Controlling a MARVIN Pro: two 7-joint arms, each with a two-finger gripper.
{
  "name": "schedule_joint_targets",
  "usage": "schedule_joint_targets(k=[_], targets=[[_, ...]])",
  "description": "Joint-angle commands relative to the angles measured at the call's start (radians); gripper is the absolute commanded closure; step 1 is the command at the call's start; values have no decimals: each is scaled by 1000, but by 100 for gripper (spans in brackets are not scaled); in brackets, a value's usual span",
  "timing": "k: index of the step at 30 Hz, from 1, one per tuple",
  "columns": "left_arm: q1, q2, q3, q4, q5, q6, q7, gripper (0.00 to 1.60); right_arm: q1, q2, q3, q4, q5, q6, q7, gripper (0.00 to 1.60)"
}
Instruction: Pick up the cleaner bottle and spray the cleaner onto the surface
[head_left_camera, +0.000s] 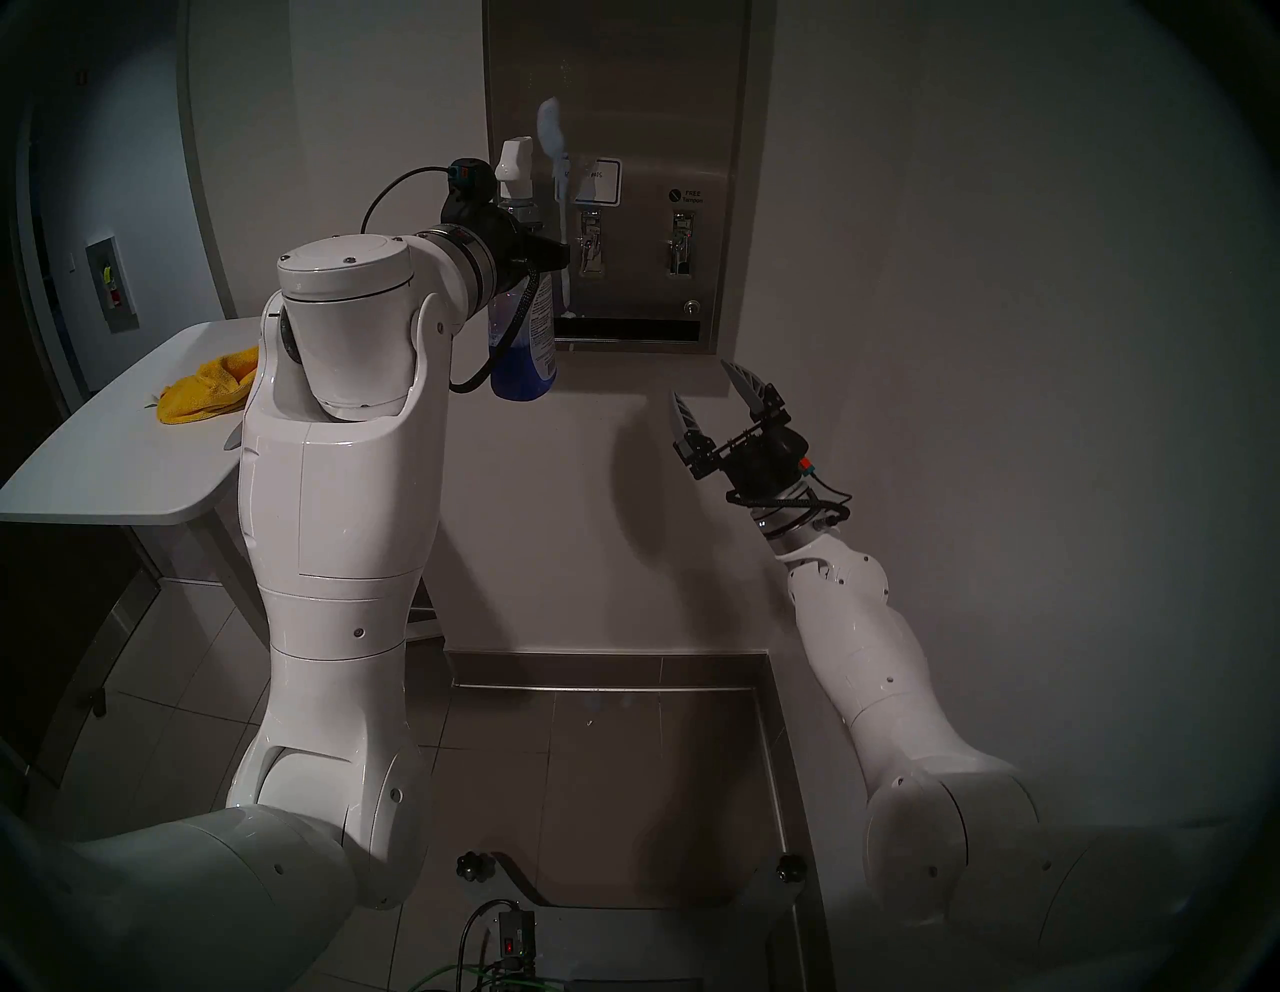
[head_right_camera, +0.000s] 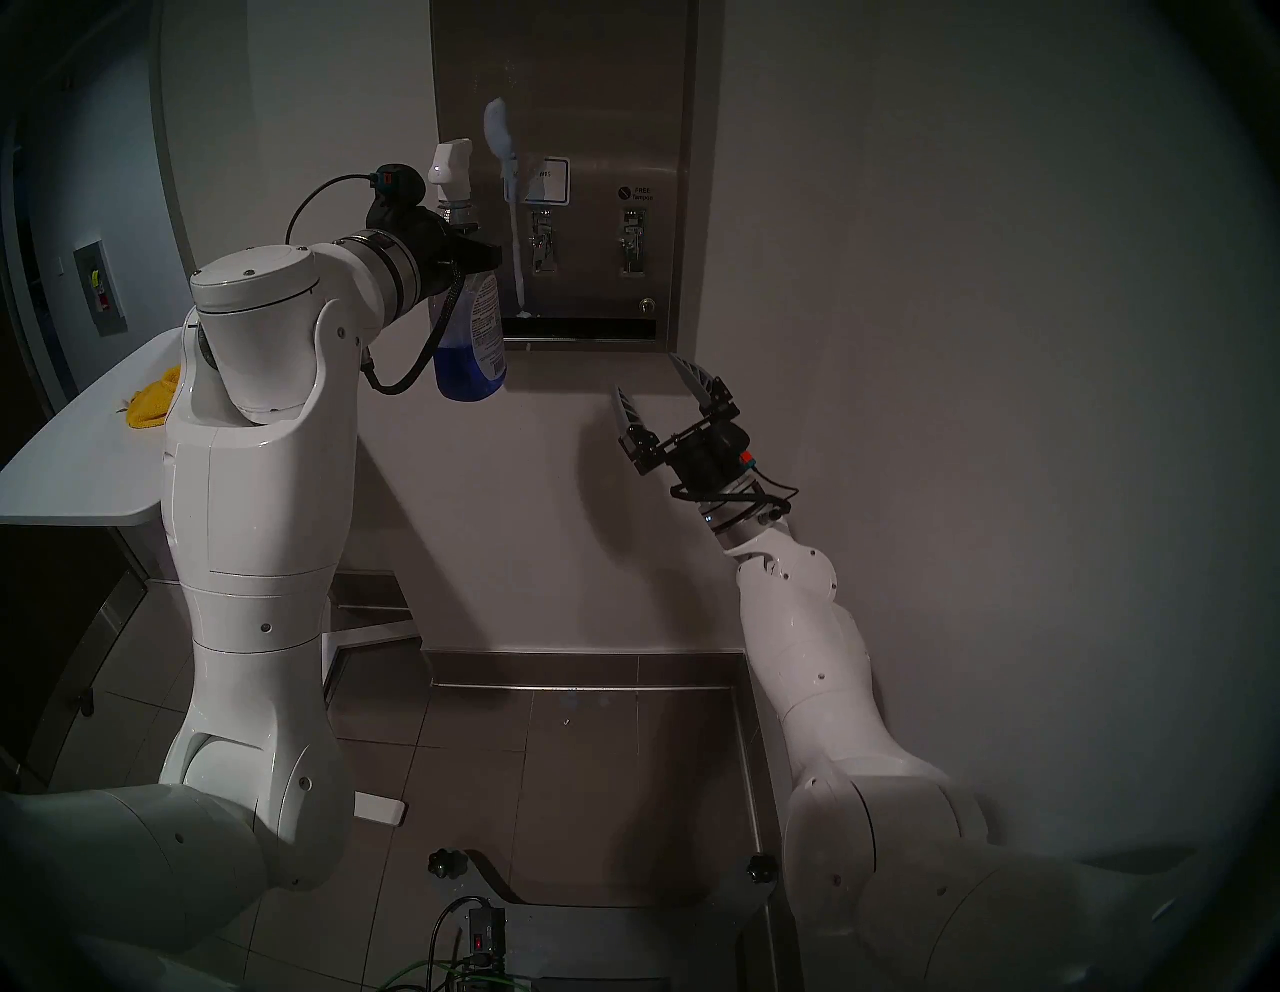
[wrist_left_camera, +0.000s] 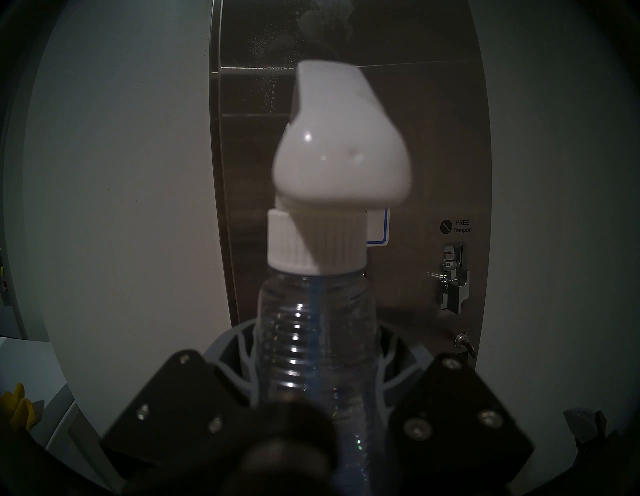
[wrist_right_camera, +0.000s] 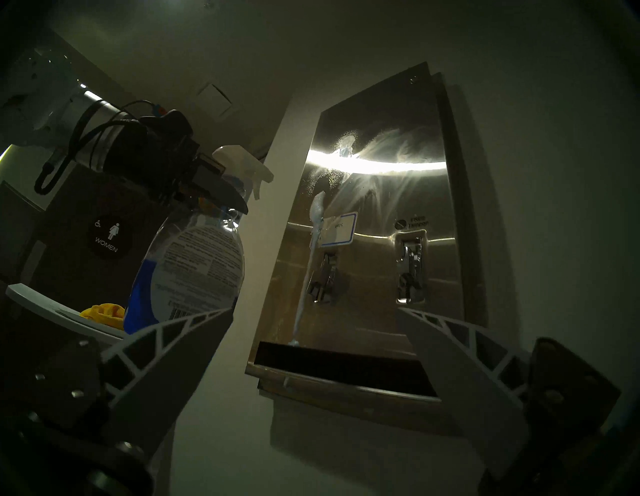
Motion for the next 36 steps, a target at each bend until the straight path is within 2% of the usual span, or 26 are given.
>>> schedule_joint_targets(k=[1, 15, 17, 23, 36], targets=[[-64, -6, -3, -49, -1, -24, 0, 160, -87, -42, -15, -89, 0, -45, 3, 0], [-76, 5, -28, -63, 42, -22, 37, 160, -236, -64, -47, -232, -9, -130, -80, 0], [-77, 6, -31, -66, 48, -22, 45, 160, -260, -64, -53, -272, -12, -131, -93, 0], [-77, 13, -45, -74, 65, -21, 65, 160, -297, -53, -70, -315, -21, -131, -118, 0], [-69, 55, -115, -112, 107, -19, 121, 160, -415, -26, -110, -464, -66, -131, -151, 0]])
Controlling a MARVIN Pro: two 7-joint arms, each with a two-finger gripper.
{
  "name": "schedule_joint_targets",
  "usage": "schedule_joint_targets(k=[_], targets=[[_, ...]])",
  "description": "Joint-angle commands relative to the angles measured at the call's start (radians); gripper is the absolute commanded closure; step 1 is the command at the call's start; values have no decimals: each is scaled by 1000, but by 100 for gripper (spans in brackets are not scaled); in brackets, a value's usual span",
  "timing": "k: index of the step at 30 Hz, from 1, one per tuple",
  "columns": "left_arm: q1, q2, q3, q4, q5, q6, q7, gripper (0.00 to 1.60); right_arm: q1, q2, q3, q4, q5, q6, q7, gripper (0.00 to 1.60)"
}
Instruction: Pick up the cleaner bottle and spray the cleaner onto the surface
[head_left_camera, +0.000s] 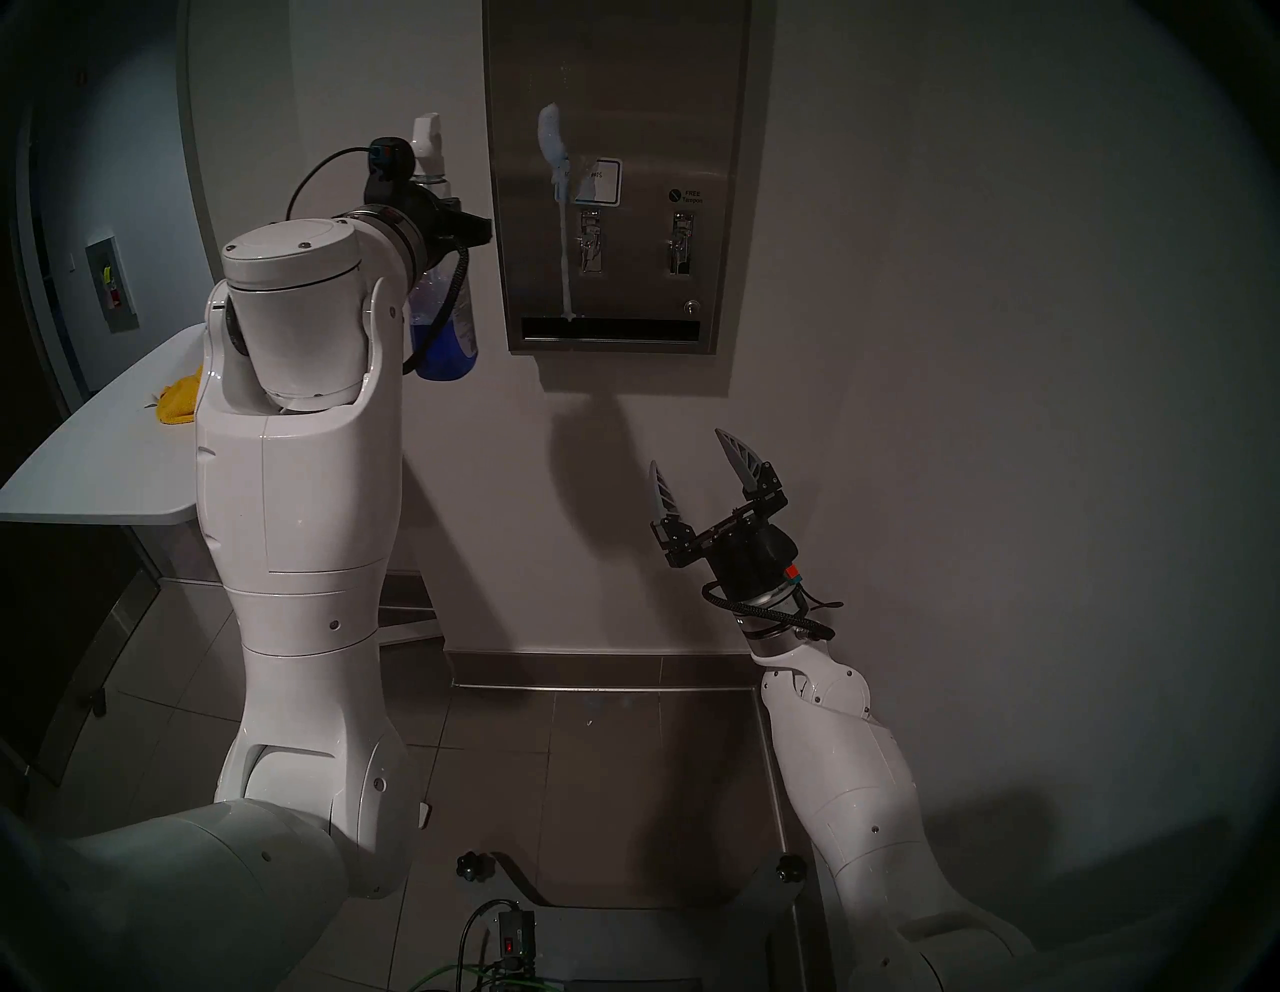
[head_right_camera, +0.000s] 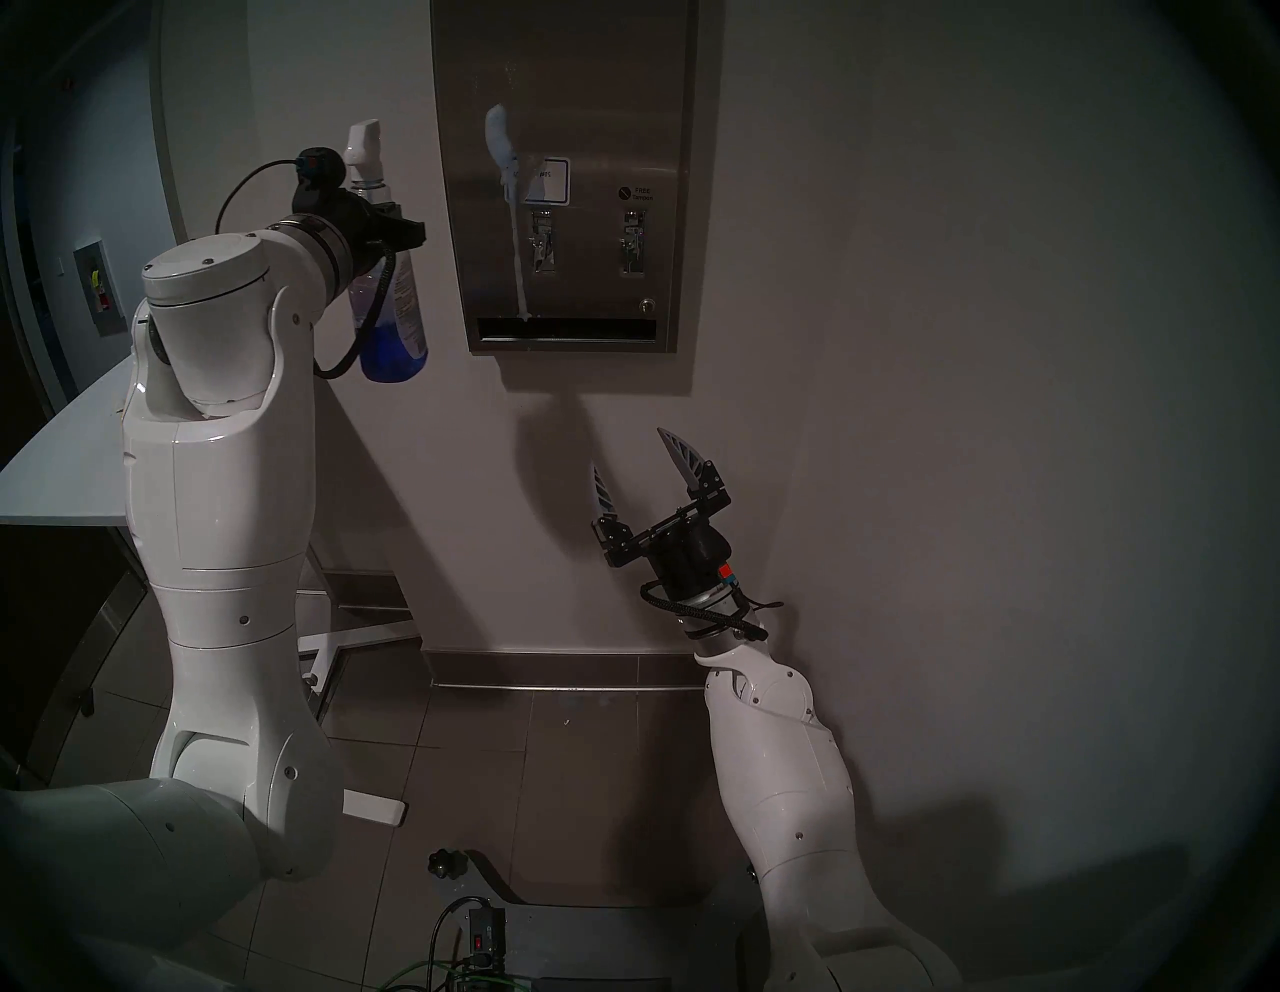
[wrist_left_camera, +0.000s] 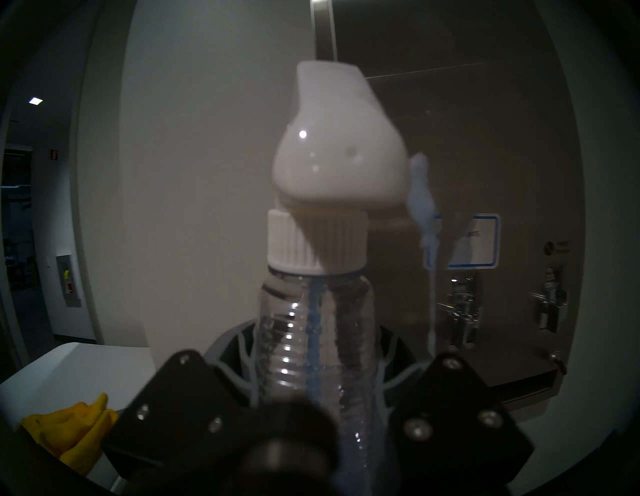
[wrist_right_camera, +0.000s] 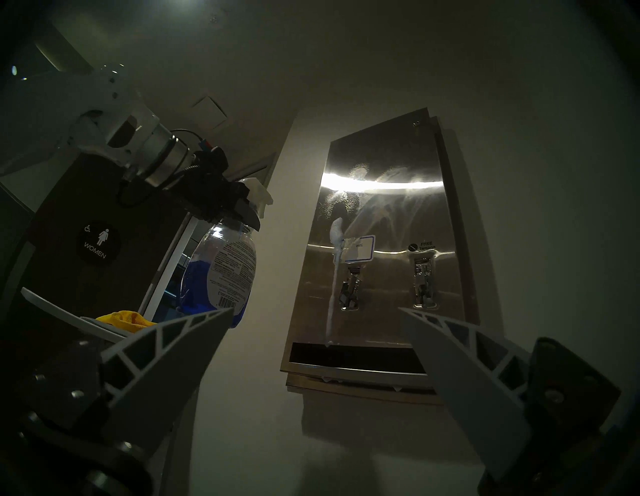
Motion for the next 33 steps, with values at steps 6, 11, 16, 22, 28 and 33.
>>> schedule_joint_targets(k=[6, 11, 16, 22, 28, 33], targets=[[-49, 29, -43, -99, 28, -27, 37, 160, -47, 8, 19, -171, -25, 25, -43, 0], [-38, 33, -47, -127, 34, -24, 46, 160, -56, 15, 50, -224, -63, 83, -68, 0], [-24, 38, -54, -146, 38, -20, 51, 160, -67, 20, 53, -267, -93, 148, -75, 0], [-5, 42, -73, -169, 39, -4, 58, 160, -93, 16, 64, -332, -145, 248, -104, 0], [16, 51, -97, -193, 41, 34, 62, 160, -122, 18, 66, -404, -205, 358, -145, 0], [43, 59, -120, -218, 53, 55, 77, 160, -146, 18, 63, -458, -248, 435, -179, 0]])
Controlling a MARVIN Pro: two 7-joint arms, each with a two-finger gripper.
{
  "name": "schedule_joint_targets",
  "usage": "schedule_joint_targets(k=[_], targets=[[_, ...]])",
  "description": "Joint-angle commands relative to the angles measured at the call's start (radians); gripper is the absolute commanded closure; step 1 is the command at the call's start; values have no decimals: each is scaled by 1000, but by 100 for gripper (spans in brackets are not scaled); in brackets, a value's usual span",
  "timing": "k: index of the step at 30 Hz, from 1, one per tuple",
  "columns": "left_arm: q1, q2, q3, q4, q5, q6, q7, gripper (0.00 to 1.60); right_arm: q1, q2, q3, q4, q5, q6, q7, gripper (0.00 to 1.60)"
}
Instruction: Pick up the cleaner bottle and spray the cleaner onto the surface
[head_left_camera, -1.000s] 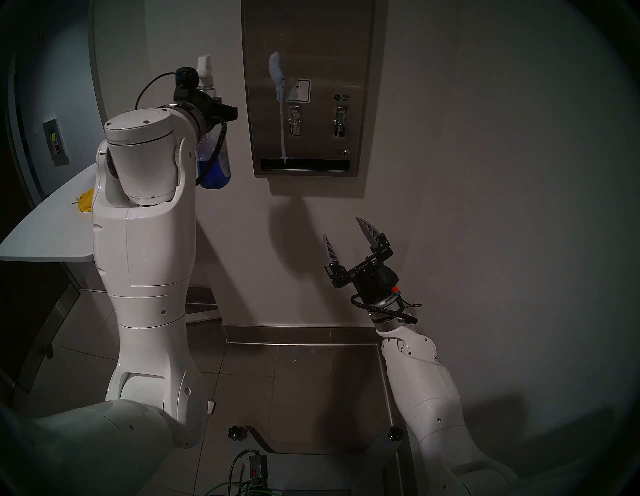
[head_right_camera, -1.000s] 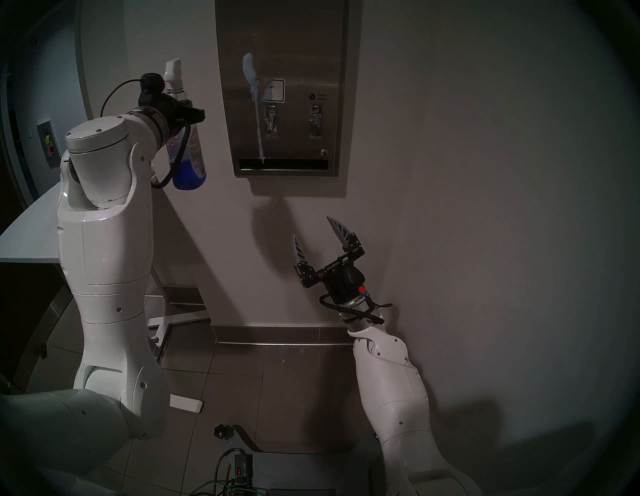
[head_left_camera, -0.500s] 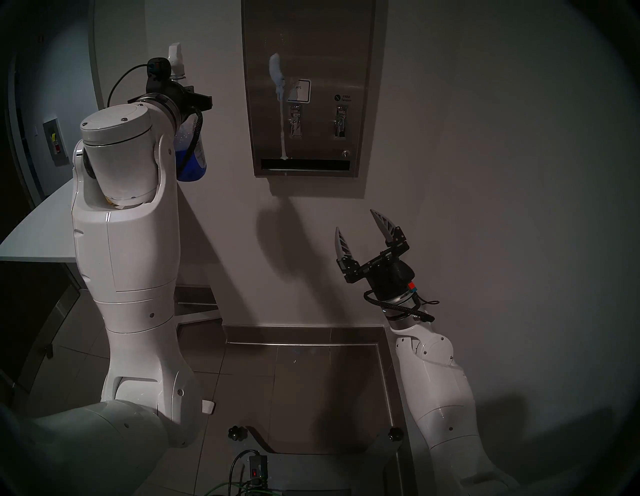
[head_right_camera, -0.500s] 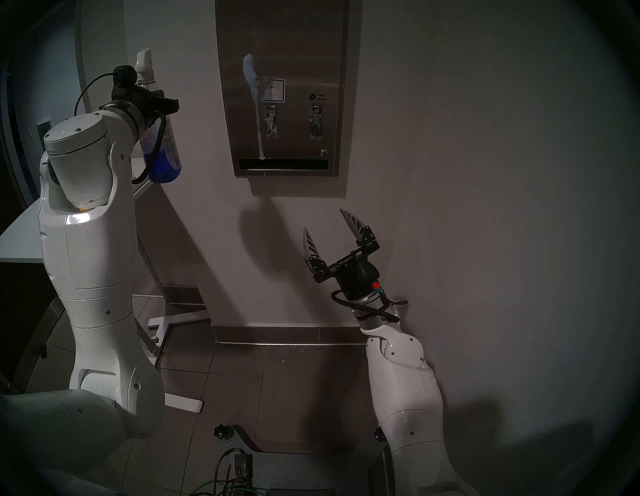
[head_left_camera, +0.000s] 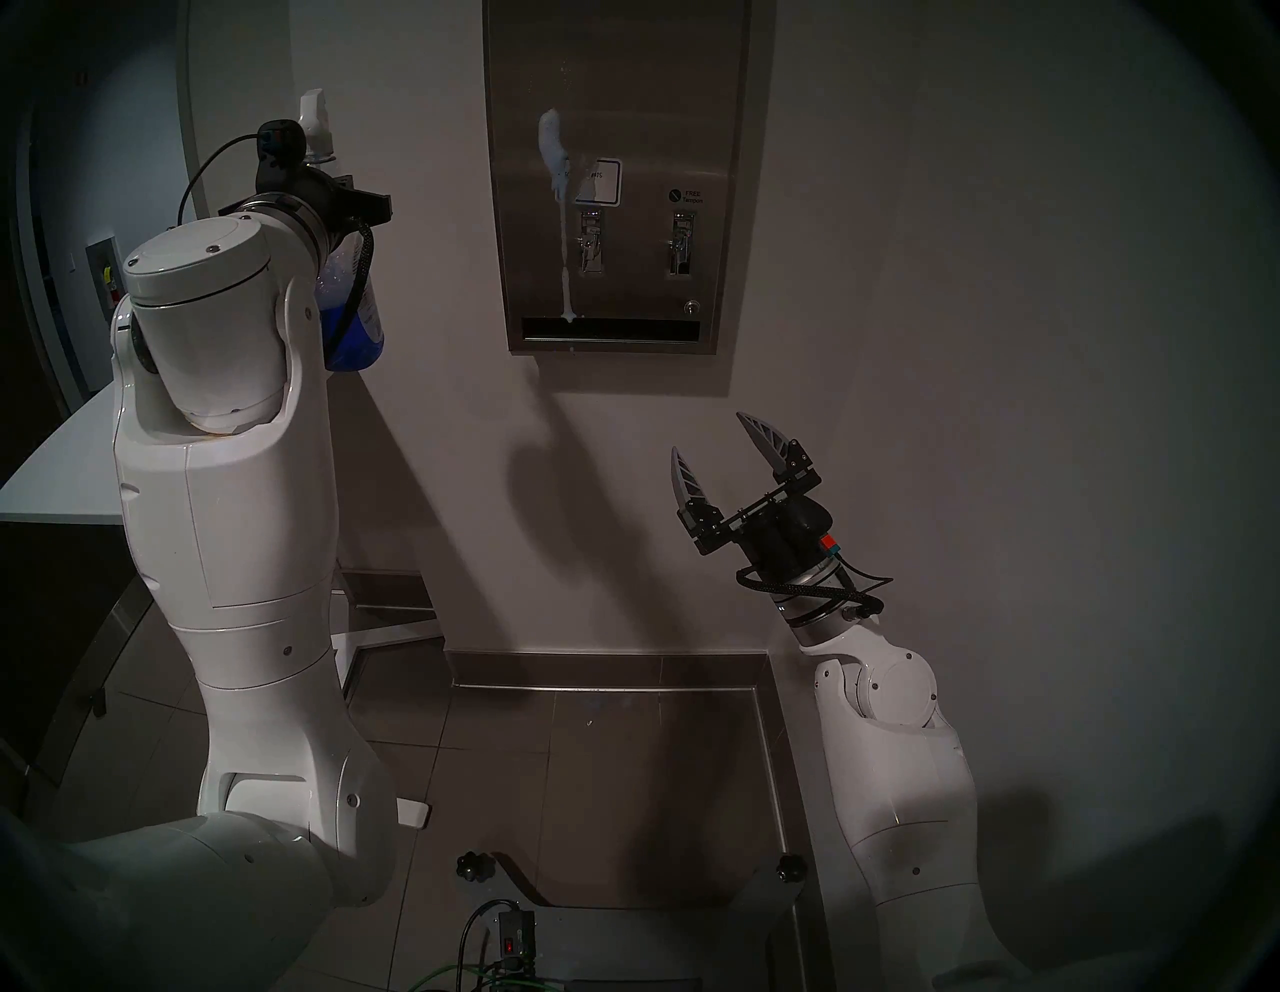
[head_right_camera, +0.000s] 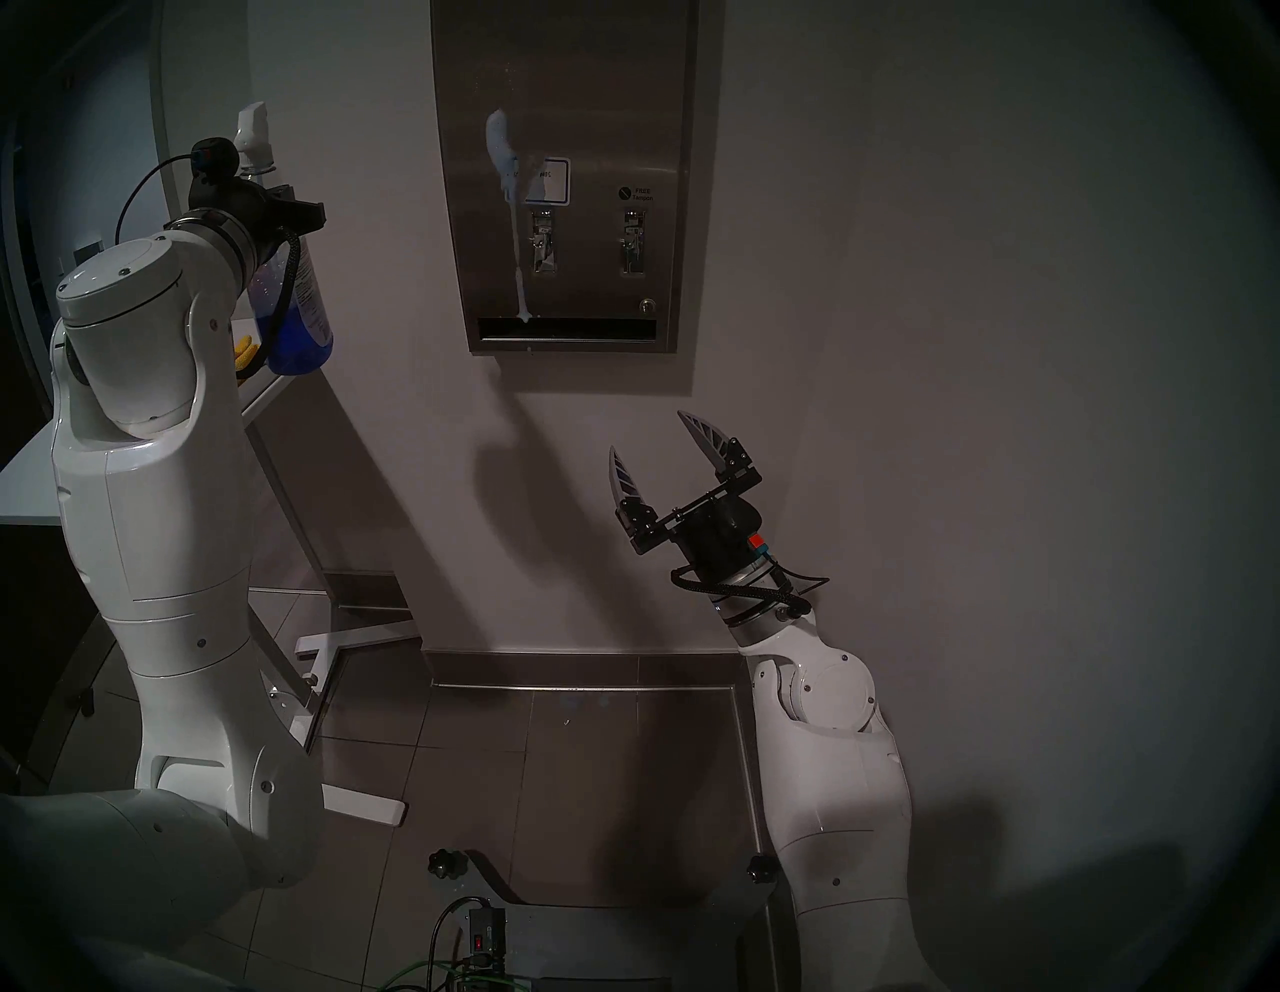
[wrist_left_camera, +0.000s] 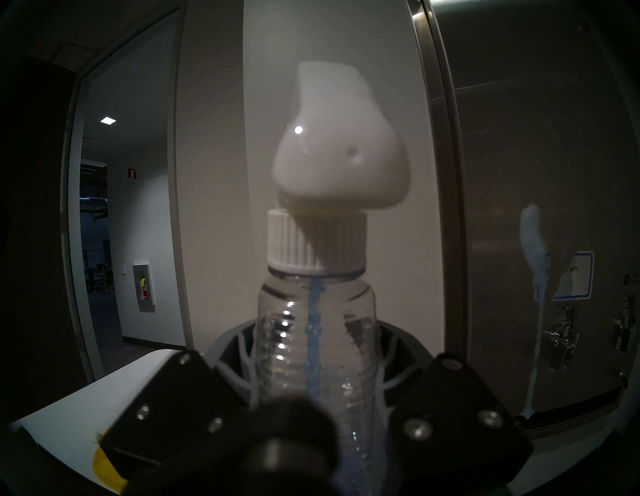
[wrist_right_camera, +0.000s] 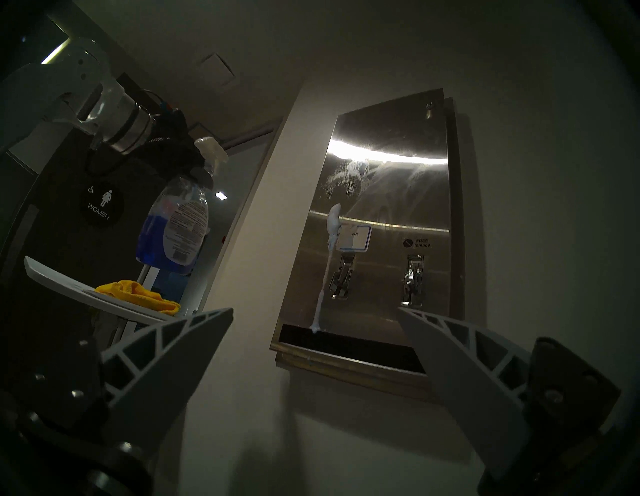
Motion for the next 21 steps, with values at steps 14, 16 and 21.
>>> schedule_joint_targets(k=[14, 16, 21], targets=[[46, 58, -149, -129, 17, 1, 13, 160, -87, -5, -28, -259, -146, 279, -152, 0], [50, 58, -154, -134, 12, 1, 8, 160, -90, -5, -30, -266, -152, 290, -159, 0], [86, 69, -195, -161, 10, 1, -9, 160, -101, -5, -38, -292, -173, 335, -183, 0]])
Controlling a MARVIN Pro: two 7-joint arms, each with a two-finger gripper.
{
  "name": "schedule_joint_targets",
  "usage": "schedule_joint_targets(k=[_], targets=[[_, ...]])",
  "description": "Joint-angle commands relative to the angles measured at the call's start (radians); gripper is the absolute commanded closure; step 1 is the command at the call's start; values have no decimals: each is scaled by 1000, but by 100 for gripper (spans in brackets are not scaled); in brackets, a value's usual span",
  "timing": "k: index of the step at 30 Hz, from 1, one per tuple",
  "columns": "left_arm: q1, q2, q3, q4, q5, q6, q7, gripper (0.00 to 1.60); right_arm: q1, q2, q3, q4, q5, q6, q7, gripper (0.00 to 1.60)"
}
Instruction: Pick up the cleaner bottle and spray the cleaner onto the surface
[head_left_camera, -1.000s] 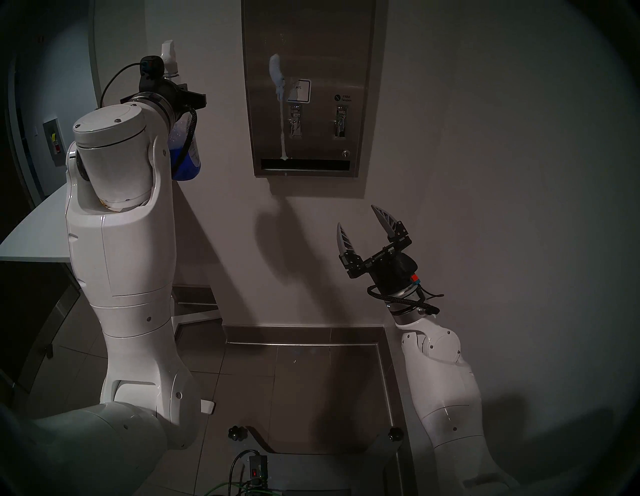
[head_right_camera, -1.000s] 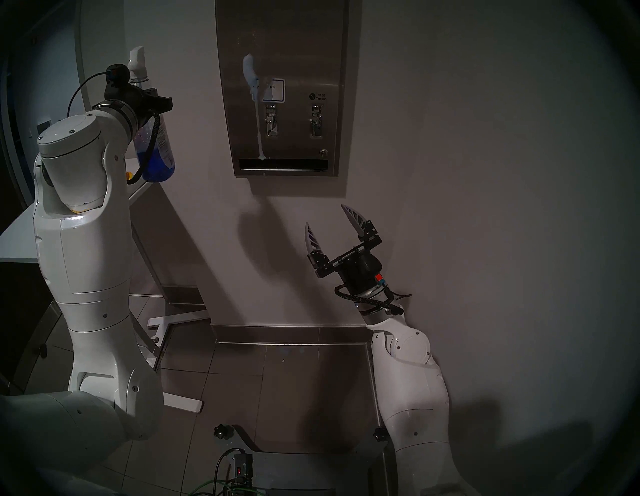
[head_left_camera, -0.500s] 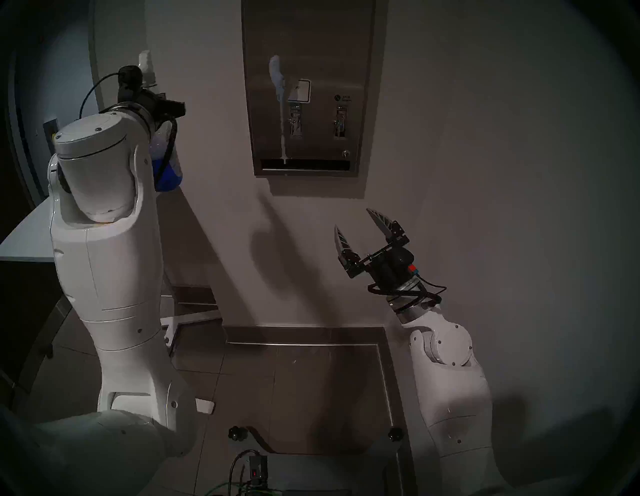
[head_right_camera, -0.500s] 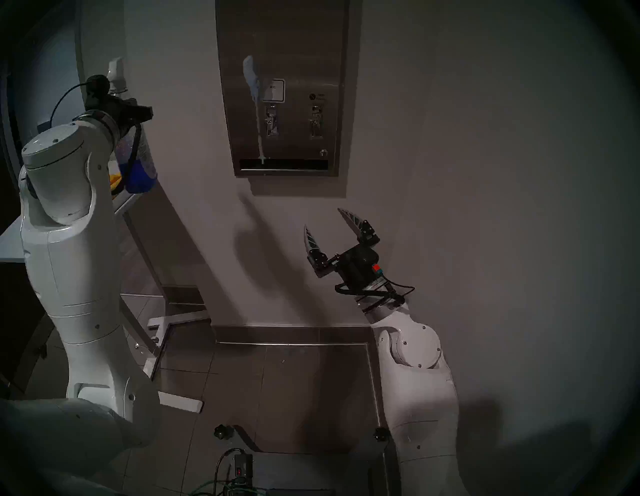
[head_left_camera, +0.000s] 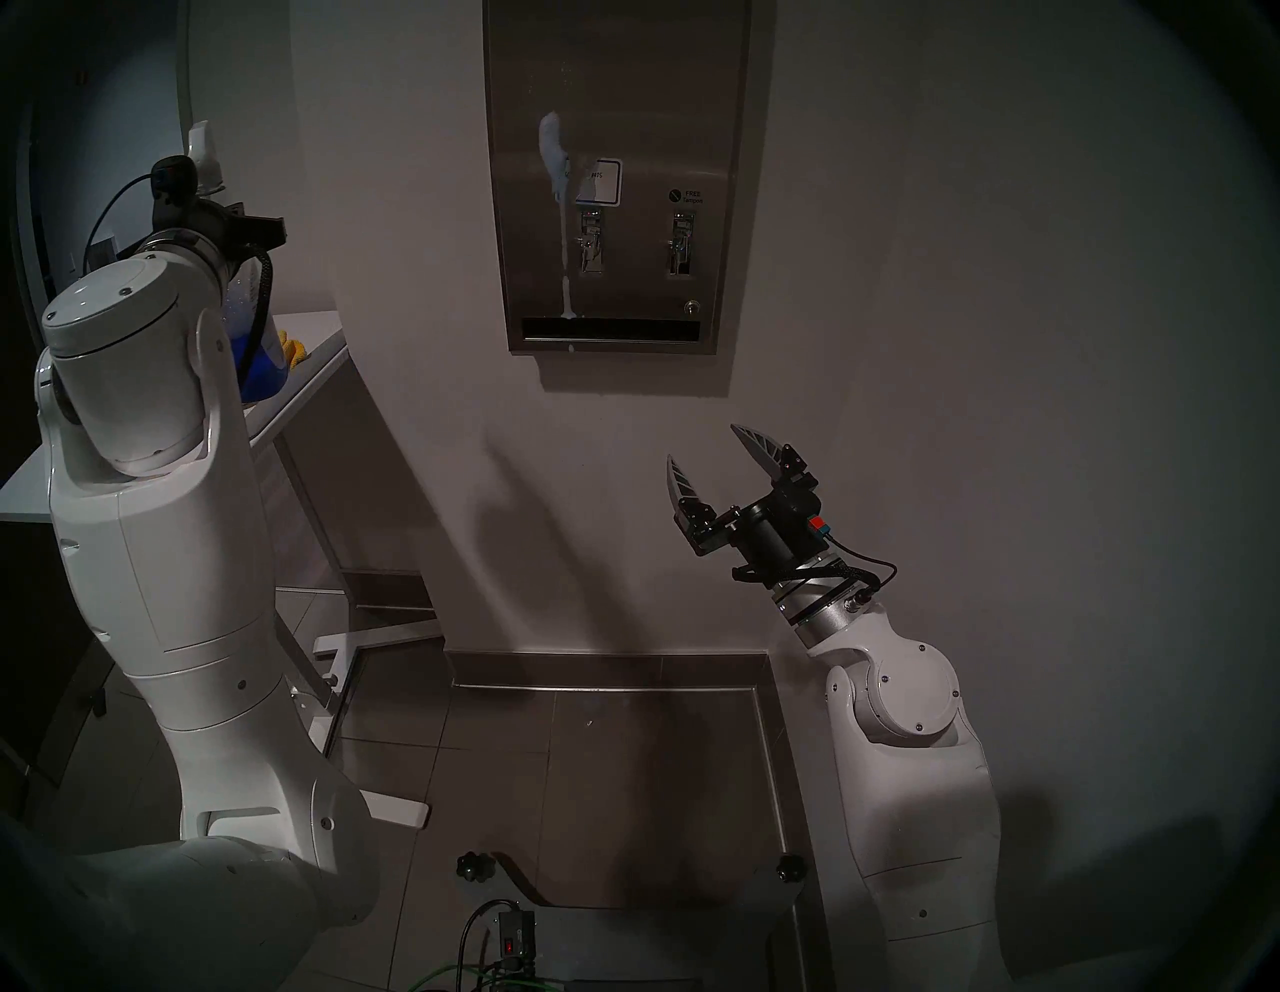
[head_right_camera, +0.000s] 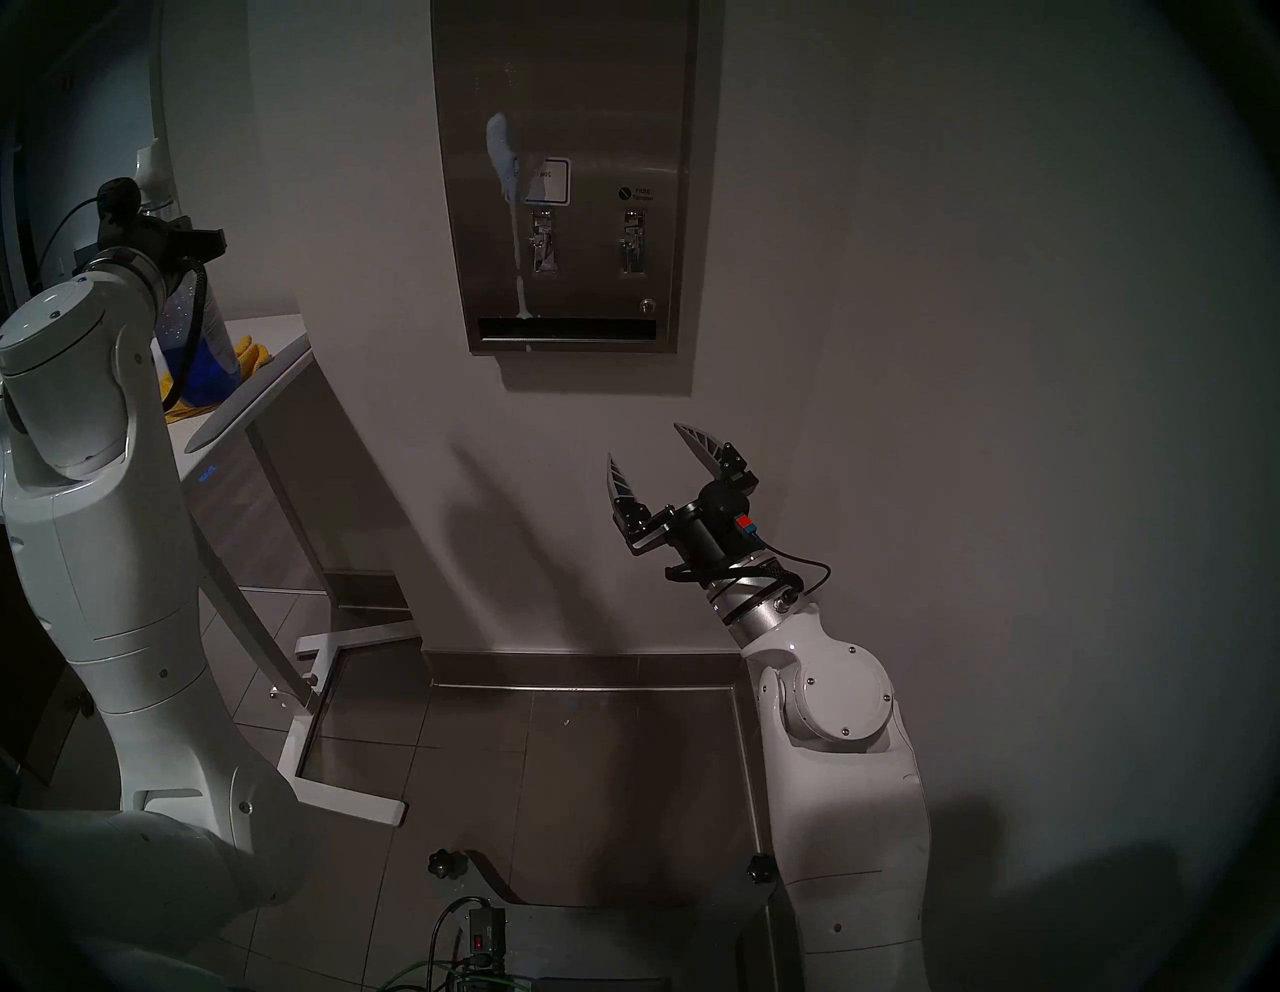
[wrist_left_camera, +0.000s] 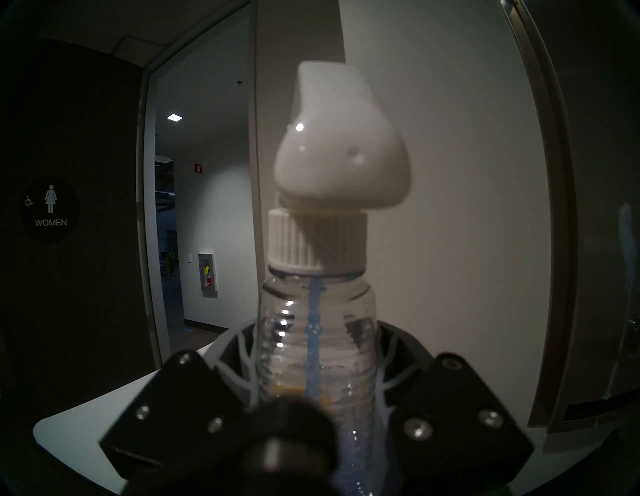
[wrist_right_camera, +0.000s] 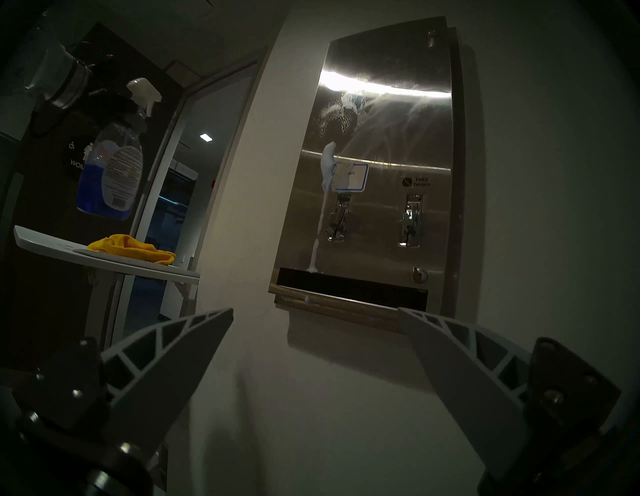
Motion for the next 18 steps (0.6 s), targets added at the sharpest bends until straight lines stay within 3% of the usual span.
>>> schedule_joint_targets(k=[1, 10, 18], targets=[[9, 33, -50, -77, -11, -4, -25, 160, -2, -1, -9, -82, -23, 45, -41, 0], [51, 47, -159, -70, -20, -8, -43, 160, -8, -1, -17, -100, -42, 80, -63, 0], [53, 43, -211, -2, -44, -76, -60, 160, -11, -1, -21, -108, -50, 94, -75, 0]])
